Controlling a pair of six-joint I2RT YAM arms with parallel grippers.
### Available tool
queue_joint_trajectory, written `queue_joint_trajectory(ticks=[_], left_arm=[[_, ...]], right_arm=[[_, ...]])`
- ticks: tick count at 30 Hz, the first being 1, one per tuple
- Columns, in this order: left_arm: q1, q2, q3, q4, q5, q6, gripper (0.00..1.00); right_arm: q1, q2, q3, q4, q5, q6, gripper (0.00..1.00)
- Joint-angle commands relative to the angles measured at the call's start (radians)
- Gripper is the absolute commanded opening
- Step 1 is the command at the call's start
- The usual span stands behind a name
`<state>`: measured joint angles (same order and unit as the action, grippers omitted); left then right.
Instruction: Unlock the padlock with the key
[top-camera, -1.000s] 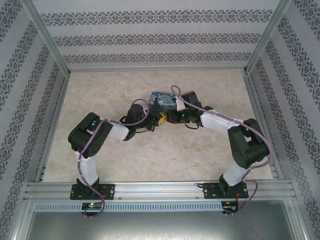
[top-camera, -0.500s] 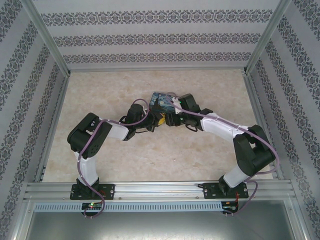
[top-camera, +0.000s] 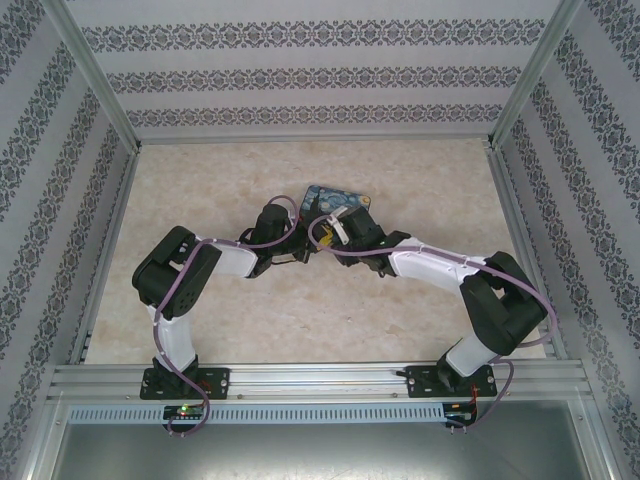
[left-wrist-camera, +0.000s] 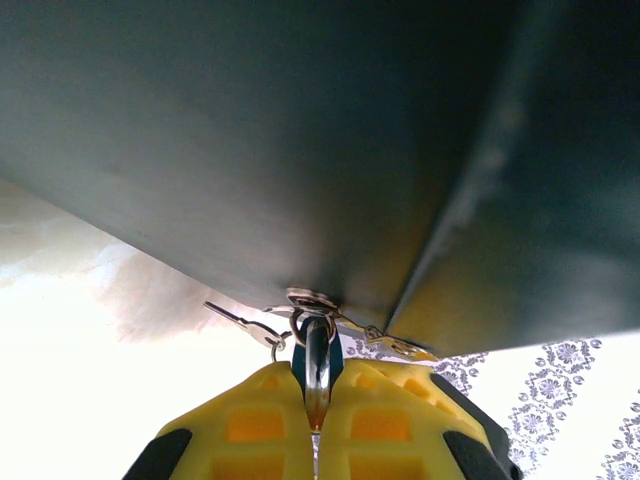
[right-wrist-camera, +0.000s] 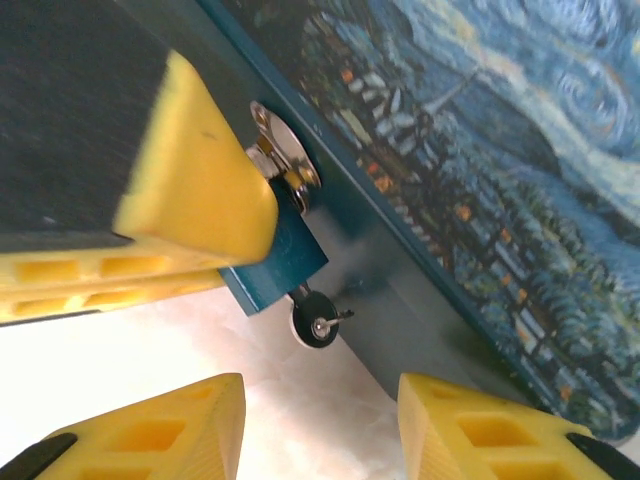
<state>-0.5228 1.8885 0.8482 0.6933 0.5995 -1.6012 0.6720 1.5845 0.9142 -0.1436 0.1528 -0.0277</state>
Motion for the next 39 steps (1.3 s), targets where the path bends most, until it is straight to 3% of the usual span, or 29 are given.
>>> queue_joint_trajectory(ticks=[1,19,27,33,39], left_arm=[[-0.006,-0.052,0.029,-0.004,0.028,0.027,0.00],[-0.006,-0.071,0.019,-0.023,0.037,0.040,0.00],[-0.006,-0.074,0.012,-0.022,0.037,0.043,0.00],[-0.006,-0.068,0.006,-0.018,0.039,0.044,0.00],[-0.005,-0.061,-0.006,-0.007,0.032,0.039,0.00]], right_arm=[[0.021,0.019,0.005,0.039,0.088,-0.052,0.44],[0.029,0.106,0.080,0.042,0.108,-0.061,0.34],[0.014,0.129,0.138,0.021,0.081,-0.054,0.22],[-0.026,0.126,0.157,0.012,-0.055,0.011,0.04],[-0.107,0.106,0.135,0.041,-0.350,0.157,0.00]])
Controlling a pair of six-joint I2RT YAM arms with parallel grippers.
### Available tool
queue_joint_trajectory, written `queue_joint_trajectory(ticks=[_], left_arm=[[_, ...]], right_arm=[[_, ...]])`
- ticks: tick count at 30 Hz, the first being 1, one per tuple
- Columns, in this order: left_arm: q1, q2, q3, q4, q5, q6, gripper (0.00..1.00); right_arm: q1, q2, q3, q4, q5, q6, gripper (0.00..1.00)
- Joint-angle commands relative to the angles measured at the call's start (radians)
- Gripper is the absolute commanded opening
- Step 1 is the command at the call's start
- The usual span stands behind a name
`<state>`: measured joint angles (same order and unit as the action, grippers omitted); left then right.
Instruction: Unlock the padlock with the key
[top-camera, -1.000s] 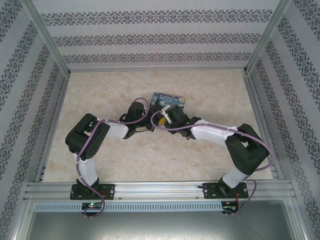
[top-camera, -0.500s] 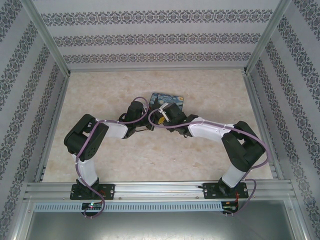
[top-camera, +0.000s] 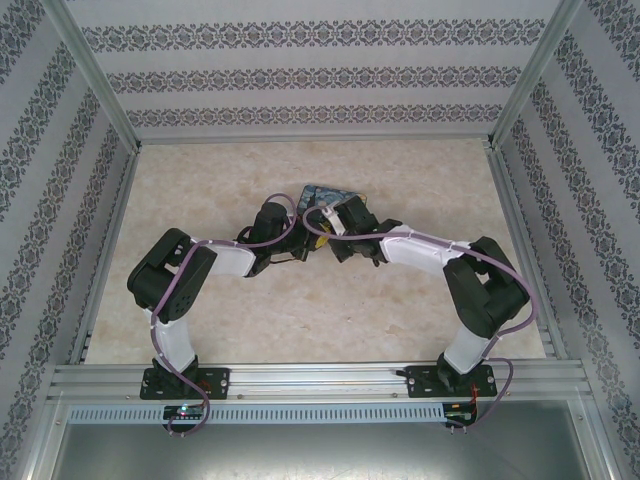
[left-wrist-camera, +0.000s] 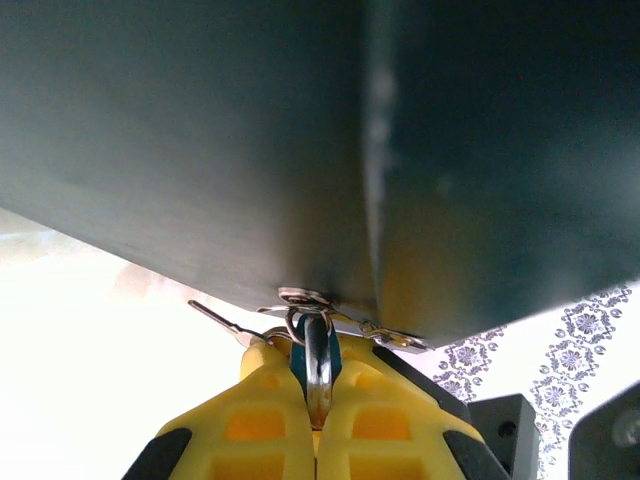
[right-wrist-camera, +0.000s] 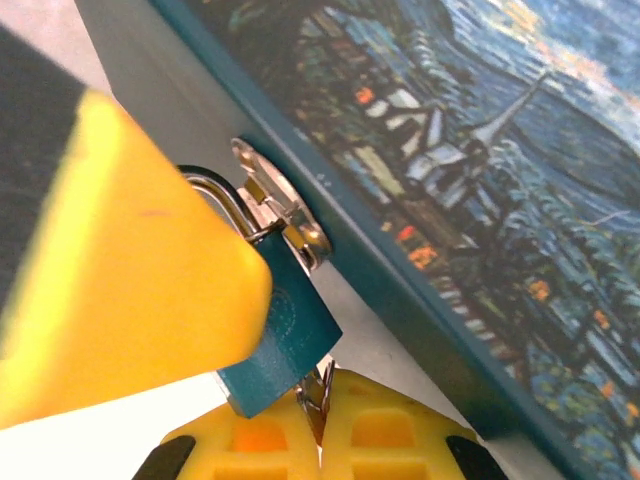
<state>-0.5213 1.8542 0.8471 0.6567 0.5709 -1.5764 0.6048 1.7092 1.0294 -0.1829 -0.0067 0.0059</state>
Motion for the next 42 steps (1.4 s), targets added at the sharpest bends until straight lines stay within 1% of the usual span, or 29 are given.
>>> queue_joint_trajectory(ticks=[1,3,5,7,8,11,15,18,23,30,31,33,37,42], left_arm=[[-0.008,-0.026,-0.006,0.030,0.058,0.016,0.00],[-0.006,-0.023,-0.009,0.030,0.056,0.016,0.00],[-0.006,-0.018,-0.012,0.037,0.052,0.015,0.00],[-0.006,-0.014,-0.017,0.042,0.045,0.013,0.00],[-0.006,-0.012,-0.020,0.045,0.043,0.012,0.00],[-0.006,-0.010,-0.025,0.048,0.038,0.015,0.00],[-0.005,-0.010,-0.031,0.039,0.034,0.028,0.00],[-0.006,-0.014,-0.033,0.018,0.035,0.049,0.00],[-0.005,-0.021,-0.039,-0.031,0.037,0.096,0.00],[-0.006,-0.020,-0.050,-0.081,0.052,0.150,0.00],[-0.006,-0.020,-0.054,-0.083,0.053,0.153,0.02],[-0.006,-0.021,-0.064,-0.080,0.057,0.156,0.13],[-0.005,-0.042,-0.088,-0.076,0.058,0.160,0.29],[-0.003,-0.099,-0.105,-0.109,0.043,0.180,0.46]], right_arm=[[-0.053,-0.021,0.015,0.090,-0.236,0.150,0.00],[-0.087,-0.026,-0.006,0.118,-0.329,0.209,0.00],[-0.112,-0.033,-0.027,0.142,-0.393,0.258,0.01],[-0.127,-0.052,-0.055,0.165,-0.421,0.300,0.24],[-0.134,-0.067,-0.072,0.177,-0.434,0.322,0.30],[-0.150,-0.108,-0.117,0.205,-0.447,0.383,0.45],[-0.154,-0.141,-0.161,0.225,-0.436,0.454,0.54],[-0.157,-0.153,-0.193,0.257,-0.425,0.520,0.57],[-0.157,-0.130,-0.222,0.319,-0.436,0.600,0.58],[-0.171,-0.066,-0.228,0.407,-0.418,0.682,0.58],[-0.174,-0.056,-0.225,0.416,-0.419,0.689,0.58],[-0.183,-0.037,-0.216,0.436,-0.417,0.708,0.58],[-0.205,-0.008,-0.195,0.472,-0.427,0.738,0.58],[-0.227,0.025,-0.129,0.476,-0.444,0.752,0.58]])
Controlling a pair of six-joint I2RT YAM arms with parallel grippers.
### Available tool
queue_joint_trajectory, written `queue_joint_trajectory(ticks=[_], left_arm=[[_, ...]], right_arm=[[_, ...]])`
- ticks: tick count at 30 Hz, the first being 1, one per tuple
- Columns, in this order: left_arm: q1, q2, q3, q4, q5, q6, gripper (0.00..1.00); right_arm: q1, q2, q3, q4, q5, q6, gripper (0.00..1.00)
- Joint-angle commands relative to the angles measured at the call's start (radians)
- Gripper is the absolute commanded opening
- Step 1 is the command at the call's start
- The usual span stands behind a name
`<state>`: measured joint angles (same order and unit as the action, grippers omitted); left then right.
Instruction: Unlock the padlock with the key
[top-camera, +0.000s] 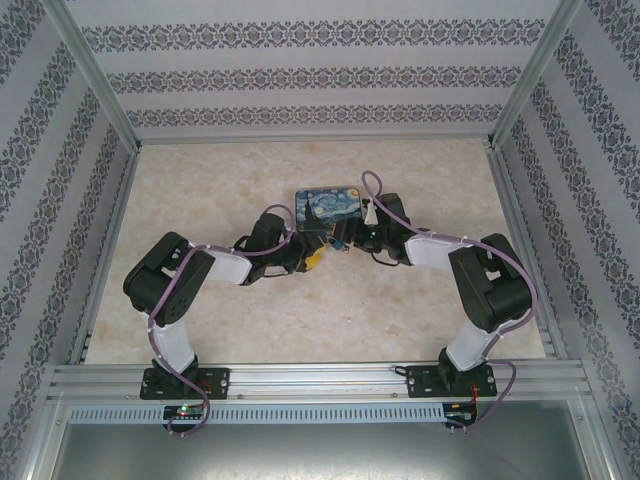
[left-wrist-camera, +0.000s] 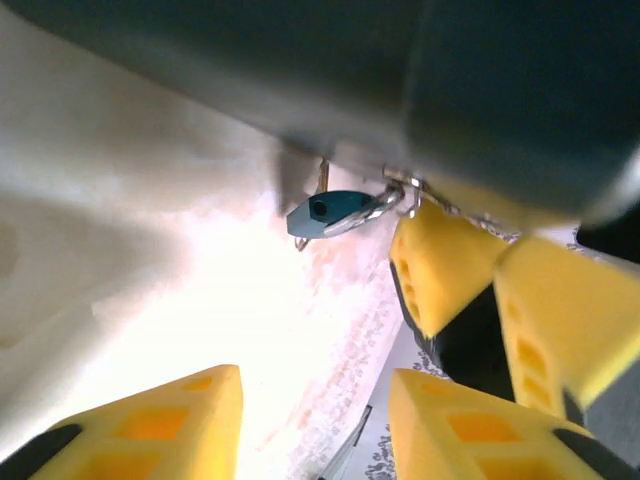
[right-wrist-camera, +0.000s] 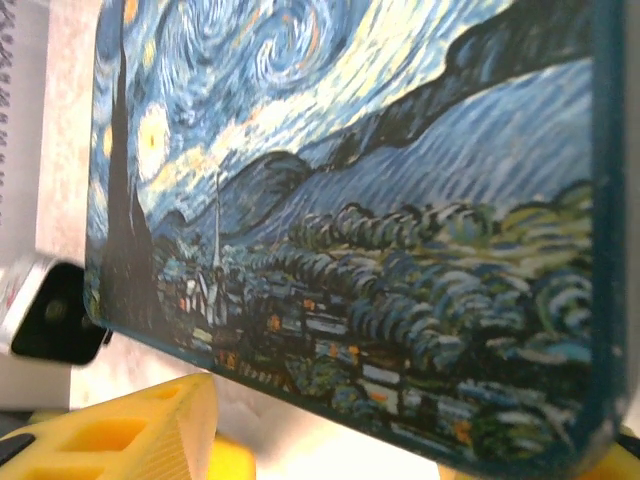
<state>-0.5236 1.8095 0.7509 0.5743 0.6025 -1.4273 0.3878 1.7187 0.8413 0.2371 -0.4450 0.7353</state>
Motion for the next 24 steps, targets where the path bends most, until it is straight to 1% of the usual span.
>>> queue_joint_trajectory(ticks=[1,7,9,15,19,24], left_arm=[[0.000,-0.064,-0.010,-0.031,0.010,0.034,0.49],[0.023,-0.113,0.016,-0.091,0.003,0.070,0.63],[0.035,-0.122,0.039,-0.128,0.002,0.092,0.69],[0.080,-0.141,0.116,-0.234,-0.008,0.170,0.79],[0.108,-0.136,0.189,-0.330,-0.017,0.239,0.86],[0.145,-0.122,0.256,-0.403,-0.017,0.290,0.90]], right_arm=[[-0.014,0.022,0.074,0.052,-0.010,0.021,0.58],[-0.039,0.065,0.143,0.065,-0.040,0.026,0.57],[-0.040,0.058,0.134,0.074,-0.050,0.022,0.57],[-0.044,0.013,0.037,0.091,-0.042,-0.023,0.55],[-0.046,0.022,0.005,0.105,-0.046,-0.073,0.50],[-0.050,0.060,0.009,0.115,-0.064,-0.130,0.43]])
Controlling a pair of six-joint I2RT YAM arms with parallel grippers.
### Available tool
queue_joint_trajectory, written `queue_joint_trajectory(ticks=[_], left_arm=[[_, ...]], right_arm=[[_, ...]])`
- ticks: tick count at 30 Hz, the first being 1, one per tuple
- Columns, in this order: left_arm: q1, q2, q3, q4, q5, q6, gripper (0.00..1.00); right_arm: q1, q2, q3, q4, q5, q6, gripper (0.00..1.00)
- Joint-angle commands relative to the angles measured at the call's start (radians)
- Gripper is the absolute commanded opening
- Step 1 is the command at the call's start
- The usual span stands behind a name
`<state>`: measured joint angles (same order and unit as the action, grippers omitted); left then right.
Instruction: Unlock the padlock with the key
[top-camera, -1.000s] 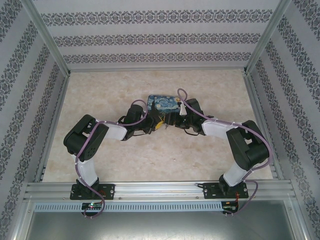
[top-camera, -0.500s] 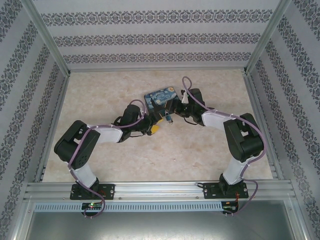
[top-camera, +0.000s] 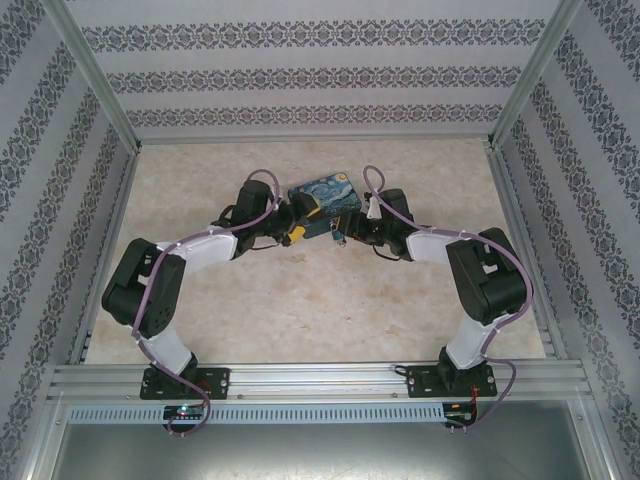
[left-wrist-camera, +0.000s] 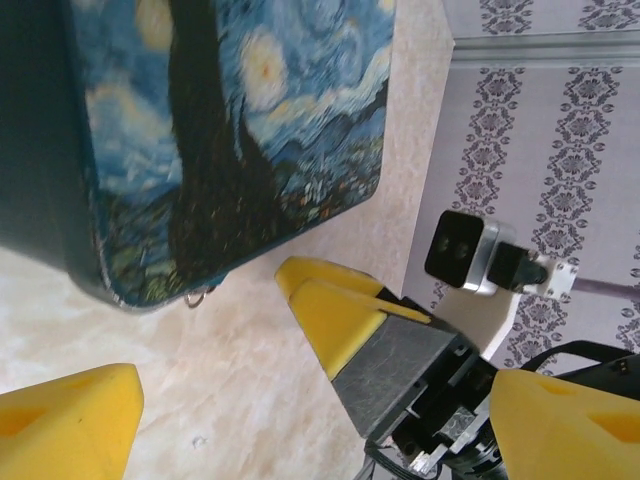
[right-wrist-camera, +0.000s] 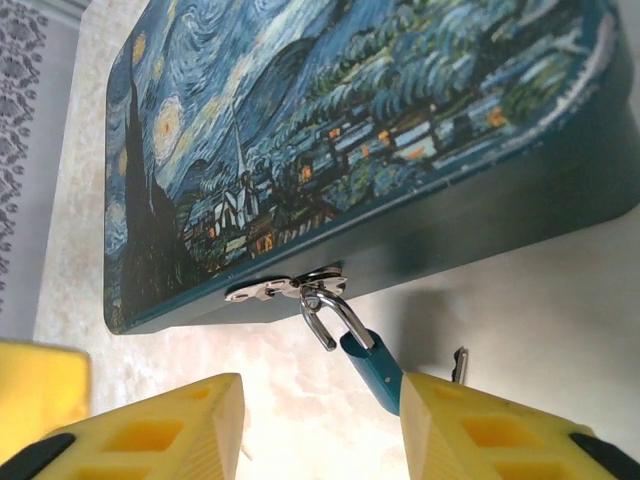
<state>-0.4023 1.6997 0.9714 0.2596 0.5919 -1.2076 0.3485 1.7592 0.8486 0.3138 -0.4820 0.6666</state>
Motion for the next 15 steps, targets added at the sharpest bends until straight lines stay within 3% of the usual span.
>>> queue_joint_trajectory(ticks=[1,15], left_arm=[[0.030,-0.011,0.043,-0.093,-0.004,0.074,0.90],[0.054,0.005,0.087,-0.118,0.000,0.085,0.91]], right_arm=[[-0.011,0.030,0.007,0.038,-0.030,-0.068,0.42],[-0.010,0.126,0.052,0.065,-0.078,-0.071,0.38]])
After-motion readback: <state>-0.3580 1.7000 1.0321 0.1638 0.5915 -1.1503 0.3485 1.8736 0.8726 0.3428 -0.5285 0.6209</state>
